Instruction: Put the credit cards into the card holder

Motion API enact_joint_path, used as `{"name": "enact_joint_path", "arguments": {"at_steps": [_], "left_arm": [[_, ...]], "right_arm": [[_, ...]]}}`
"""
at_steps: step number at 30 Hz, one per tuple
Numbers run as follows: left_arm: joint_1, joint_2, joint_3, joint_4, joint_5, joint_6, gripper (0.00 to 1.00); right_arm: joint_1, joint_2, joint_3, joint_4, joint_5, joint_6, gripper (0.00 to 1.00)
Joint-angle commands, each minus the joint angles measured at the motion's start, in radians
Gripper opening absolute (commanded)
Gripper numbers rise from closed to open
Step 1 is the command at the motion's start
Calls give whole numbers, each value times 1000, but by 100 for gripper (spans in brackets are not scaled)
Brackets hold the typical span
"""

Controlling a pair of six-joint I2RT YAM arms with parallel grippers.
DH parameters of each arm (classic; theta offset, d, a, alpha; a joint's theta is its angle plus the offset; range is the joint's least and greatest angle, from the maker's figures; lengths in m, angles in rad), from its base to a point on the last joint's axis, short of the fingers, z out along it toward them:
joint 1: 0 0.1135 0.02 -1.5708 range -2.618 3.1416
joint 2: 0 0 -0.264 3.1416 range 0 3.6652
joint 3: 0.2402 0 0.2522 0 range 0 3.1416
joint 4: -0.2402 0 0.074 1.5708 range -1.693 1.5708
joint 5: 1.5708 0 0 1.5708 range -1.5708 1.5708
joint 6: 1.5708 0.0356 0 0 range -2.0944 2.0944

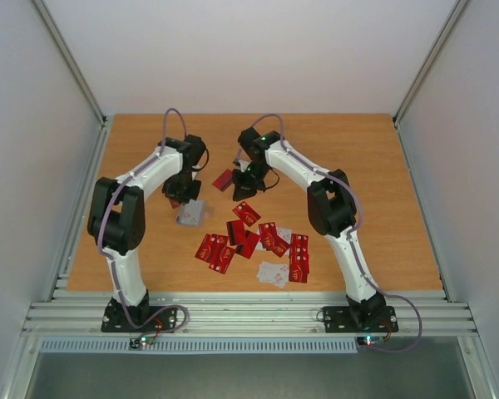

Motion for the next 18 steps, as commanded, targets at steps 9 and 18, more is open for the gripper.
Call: {"name": "enact_joint_path", "arguments": {"at_steps": [9, 18], "left_arm": [[-69, 59, 57, -34, -27, -100, 34], [-66, 19, 72, 5, 190, -130, 53]], "right_arm": [[-37, -113, -124, 74, 5, 1, 7], [-43, -161, -194, 122, -15, 25, 7]]}}
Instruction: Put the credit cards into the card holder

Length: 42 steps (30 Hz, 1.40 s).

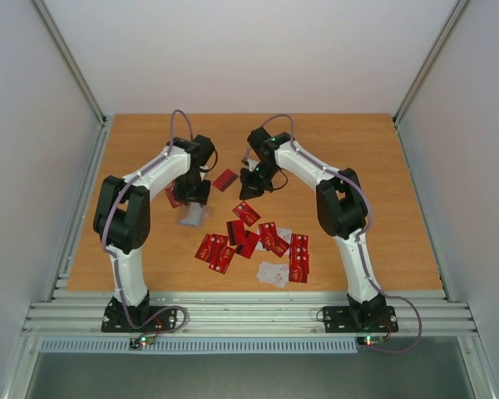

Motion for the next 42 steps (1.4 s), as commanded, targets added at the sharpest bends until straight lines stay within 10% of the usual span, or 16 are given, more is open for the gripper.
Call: {"name": "enact_joint_path", "arguments": {"at_steps": [1, 21, 33, 42], "left_arm": [[1, -31, 24, 32, 148, -28, 53], [239, -114, -338, 518, 677, -99, 27], [257, -88, -346, 491, 584, -89, 0], [263, -99, -343, 460, 554, -58, 6]], "right_arm": [[-4, -70, -43, 40, -13, 20, 7], [-4, -100, -110, 77, -34, 55, 7], [2, -52, -62, 92, -105, 119, 8], [51, 5, 11, 47, -107, 99, 8]]}}
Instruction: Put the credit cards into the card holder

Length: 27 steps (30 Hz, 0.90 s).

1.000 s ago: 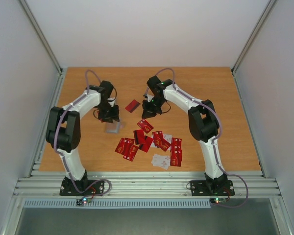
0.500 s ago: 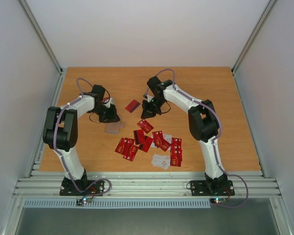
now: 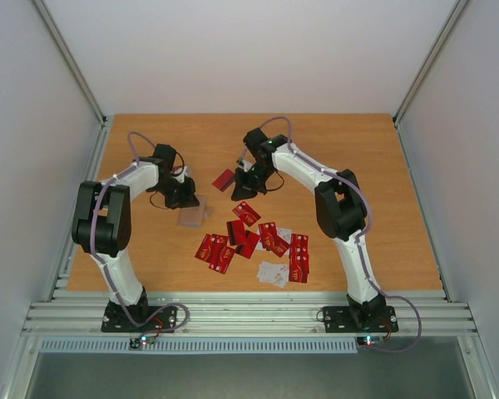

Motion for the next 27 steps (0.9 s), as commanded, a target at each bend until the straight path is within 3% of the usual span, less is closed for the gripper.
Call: {"name": "enact_joint_path", "arguments": {"at_steps": [1, 10, 21, 24, 27], "left_arm": [[6, -5, -7, -10, -16, 38, 9], [6, -66, 17, -88, -53, 110, 35], [11, -159, 142, -221, -170, 167, 58], [36, -195, 141, -229, -210, 154, 60], [66, -216, 103, -206, -185, 149, 54]], "right_arm": [[34, 48, 73, -42, -8, -8, 8], [37, 36, 98, -61, 17, -15, 8], [38, -34, 34, -22, 30, -9, 8], [38, -44, 14, -12, 25, -7, 8], [38, -48, 3, -6, 22, -5, 8]]}}
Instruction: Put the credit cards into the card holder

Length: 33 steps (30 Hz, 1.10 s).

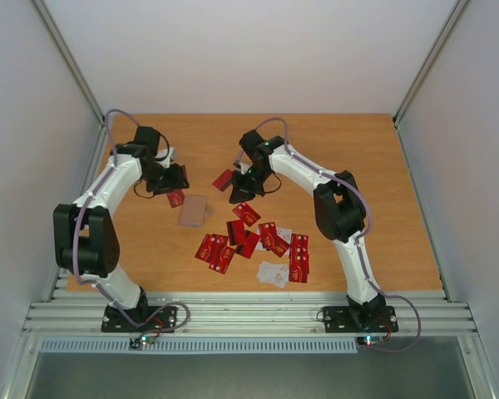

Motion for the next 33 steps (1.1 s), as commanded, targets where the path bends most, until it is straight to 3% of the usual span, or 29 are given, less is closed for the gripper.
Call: {"name": "enact_joint_path", "arguments": {"at_steps": [1, 5, 13, 22, 33], "left_arm": [[43, -43, -36, -1, -11, 7, 53], [48, -29, -121, 79, 86, 32, 47], [48, 64, -167, 135, 185, 65, 47], [47, 115, -152, 98, 77, 76, 37], [33, 211, -147, 103, 101, 89, 41]], "right_arm": [[3, -53, -17, 18, -1, -1, 8], [3, -47, -24, 38, -26, 9, 8], [2, -6, -17, 83, -85, 36, 8], [5, 56, -28, 145, -155, 88, 9], [20, 126, -12, 172, -197, 127, 9]]}}
